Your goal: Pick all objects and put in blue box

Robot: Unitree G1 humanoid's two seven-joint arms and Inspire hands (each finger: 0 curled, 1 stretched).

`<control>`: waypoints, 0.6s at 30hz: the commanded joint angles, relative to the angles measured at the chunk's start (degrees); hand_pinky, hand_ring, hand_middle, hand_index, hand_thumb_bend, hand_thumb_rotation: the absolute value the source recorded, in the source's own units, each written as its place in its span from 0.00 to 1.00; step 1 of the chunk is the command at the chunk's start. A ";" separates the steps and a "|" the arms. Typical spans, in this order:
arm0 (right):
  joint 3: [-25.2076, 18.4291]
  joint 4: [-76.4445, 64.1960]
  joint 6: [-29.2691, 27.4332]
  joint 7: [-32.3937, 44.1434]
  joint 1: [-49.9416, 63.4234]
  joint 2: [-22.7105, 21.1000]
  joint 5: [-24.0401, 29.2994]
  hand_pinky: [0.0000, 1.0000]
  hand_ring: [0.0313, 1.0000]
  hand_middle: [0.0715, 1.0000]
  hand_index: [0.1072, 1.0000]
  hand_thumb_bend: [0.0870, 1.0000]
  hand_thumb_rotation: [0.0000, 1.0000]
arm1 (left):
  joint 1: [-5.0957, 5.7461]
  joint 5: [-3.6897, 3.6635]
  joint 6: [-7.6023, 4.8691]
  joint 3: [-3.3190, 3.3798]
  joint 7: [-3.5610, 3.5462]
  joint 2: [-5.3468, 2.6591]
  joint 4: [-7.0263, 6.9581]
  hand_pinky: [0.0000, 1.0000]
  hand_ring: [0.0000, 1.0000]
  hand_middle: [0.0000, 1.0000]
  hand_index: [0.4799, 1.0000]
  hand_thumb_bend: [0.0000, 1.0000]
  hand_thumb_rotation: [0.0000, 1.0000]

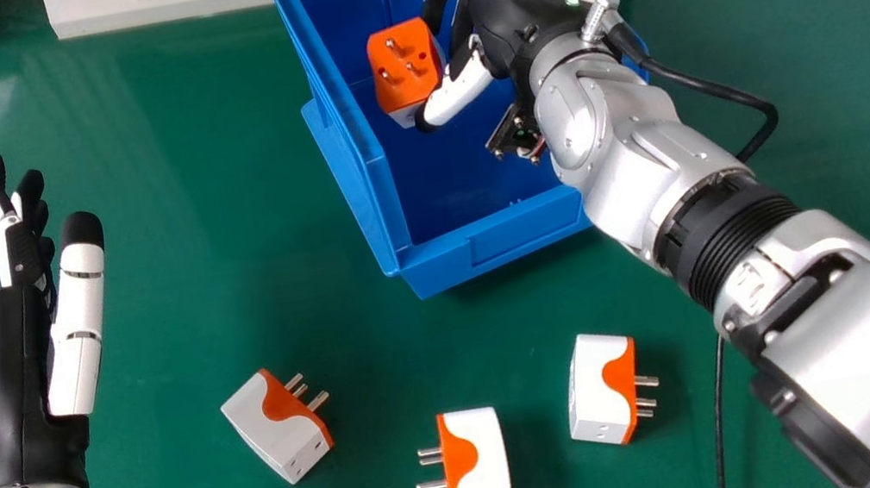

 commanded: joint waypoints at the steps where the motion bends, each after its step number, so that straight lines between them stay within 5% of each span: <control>1: 0.88 -1.38 -0.80 -0.19 -1.62 -1.03 -1.10 0.38 0.49 0.50 0.39 0.40 0.05 | -0.38 0.69 -0.66 -0.20 0.65 0.08 -0.76 1.00 1.00 1.00 1.00 0.42 1.00; 4: 3.04 -1.66 -0.65 -0.55 -1.39 -1.52 -2.74 0.38 0.49 0.50 0.39 0.40 0.05 | -0.57 0.76 -0.38 -0.31 0.61 0.21 -0.83 1.00 1.00 1.00 1.00 0.42 1.00; 5: 3.68 -1.63 -0.61 -0.43 -1.37 -1.68 -3.32 0.47 0.59 0.60 0.51 0.40 0.10 | -0.63 0.73 -0.45 -0.34 0.59 0.26 -0.73 1.00 1.00 1.00 1.00 0.42 1.00; 7: 4.78 -1.69 -0.75 -0.25 -1.25 -2.06 -4.07 0.47 0.59 0.60 0.51 0.40 0.10 | -0.72 0.57 -0.73 -0.32 0.43 0.36 -0.40 1.00 1.00 1.00 1.00 0.42 1.00; 11: 5.91 -1.71 -1.12 0.09 -1.15 -2.53 -4.83 0.72 0.79 0.80 0.75 0.44 0.20 | -0.81 0.36 -0.81 -0.28 0.33 0.35 -0.28 1.00 1.00 1.00 1.00 0.41 1.00; 18: 6.25 -1.99 -0.56 -0.15 -1.11 -2.49 -4.93 0.91 0.93 0.93 0.92 0.48 0.28 | -1.21 0.31 -0.77 -0.38 0.49 0.12 0.00 1.00 1.00 1.00 1.00 0.41 1.00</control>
